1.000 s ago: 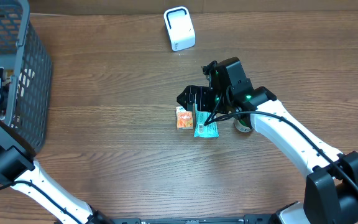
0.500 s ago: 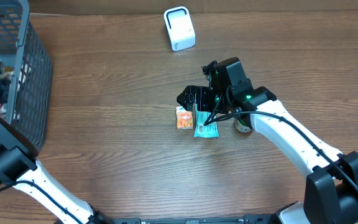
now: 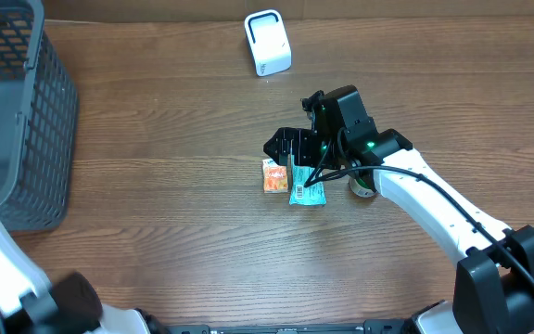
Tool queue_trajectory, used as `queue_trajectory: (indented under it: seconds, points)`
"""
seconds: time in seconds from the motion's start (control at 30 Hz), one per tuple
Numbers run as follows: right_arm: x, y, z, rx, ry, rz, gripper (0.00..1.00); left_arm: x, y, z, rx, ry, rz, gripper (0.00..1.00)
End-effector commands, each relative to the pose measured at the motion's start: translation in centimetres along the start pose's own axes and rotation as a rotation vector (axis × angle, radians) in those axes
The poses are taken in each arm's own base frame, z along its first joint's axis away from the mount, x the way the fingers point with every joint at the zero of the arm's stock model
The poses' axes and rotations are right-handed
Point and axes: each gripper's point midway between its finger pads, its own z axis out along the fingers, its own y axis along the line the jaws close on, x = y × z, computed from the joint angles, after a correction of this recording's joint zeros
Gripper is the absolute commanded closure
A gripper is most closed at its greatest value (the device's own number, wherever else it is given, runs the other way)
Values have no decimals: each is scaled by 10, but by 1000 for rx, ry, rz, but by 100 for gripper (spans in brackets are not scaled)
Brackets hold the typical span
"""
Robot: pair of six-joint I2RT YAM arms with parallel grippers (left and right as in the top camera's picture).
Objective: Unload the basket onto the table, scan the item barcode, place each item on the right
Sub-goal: 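Grasp the brown Pantree bag with red stick using the left gripper, then lift the bag out of the basket and carry it to the table center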
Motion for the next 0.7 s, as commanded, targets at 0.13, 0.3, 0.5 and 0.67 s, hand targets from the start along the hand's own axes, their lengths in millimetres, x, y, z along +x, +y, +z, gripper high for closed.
queue_trajectory:
  seconds: [0.13,0.3,0.5,0.67]
  points:
    - [-12,8,-9,-12,-42,-23,0,22,-108,-83,291,126,-160,94]
    - [-12,8,-9,-12,-42,-23,0,85,-188,-95,437,358,14,95]
    - [-12,8,-9,-12,-42,-23,0,171,-253,-83,489,570,129,96]
    - [-12,8,-9,-12,-42,-23,0,248,-294,-68,510,650,207,95]
